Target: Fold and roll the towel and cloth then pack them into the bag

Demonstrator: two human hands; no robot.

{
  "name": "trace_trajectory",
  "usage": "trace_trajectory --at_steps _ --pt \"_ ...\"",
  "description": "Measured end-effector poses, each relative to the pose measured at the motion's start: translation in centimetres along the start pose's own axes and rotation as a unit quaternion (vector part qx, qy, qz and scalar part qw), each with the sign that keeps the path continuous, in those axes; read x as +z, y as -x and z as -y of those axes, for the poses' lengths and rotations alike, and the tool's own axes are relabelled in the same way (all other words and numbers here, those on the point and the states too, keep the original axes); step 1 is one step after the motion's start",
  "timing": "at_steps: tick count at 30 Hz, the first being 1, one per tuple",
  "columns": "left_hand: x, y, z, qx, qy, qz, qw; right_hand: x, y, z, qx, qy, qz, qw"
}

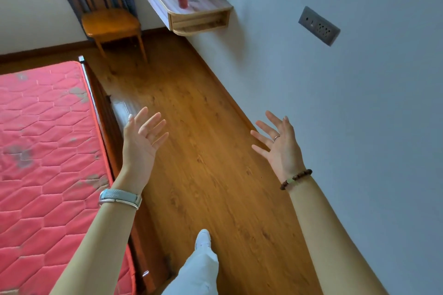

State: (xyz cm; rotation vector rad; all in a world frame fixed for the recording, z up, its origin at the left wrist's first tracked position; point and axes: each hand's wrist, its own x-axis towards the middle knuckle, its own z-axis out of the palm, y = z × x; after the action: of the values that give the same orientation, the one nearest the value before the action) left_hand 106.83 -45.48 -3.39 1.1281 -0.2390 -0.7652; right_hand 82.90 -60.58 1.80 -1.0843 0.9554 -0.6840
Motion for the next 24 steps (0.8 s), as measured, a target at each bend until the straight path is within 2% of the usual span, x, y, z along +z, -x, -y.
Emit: trace_trajectory --at_steps 8,24 --pt "-1.1 -6.0 -3.2 0.030 -0.003 -0.043 0.999 5.9 -8.9 2.8 0.001 0.011 0.068 0.998" --pt "-7.5 -15.9 -7.7 0.107 0.042 -0.199 0.973 20.5 -25.1 3.8 0.044 0.047 0.245 0.967"
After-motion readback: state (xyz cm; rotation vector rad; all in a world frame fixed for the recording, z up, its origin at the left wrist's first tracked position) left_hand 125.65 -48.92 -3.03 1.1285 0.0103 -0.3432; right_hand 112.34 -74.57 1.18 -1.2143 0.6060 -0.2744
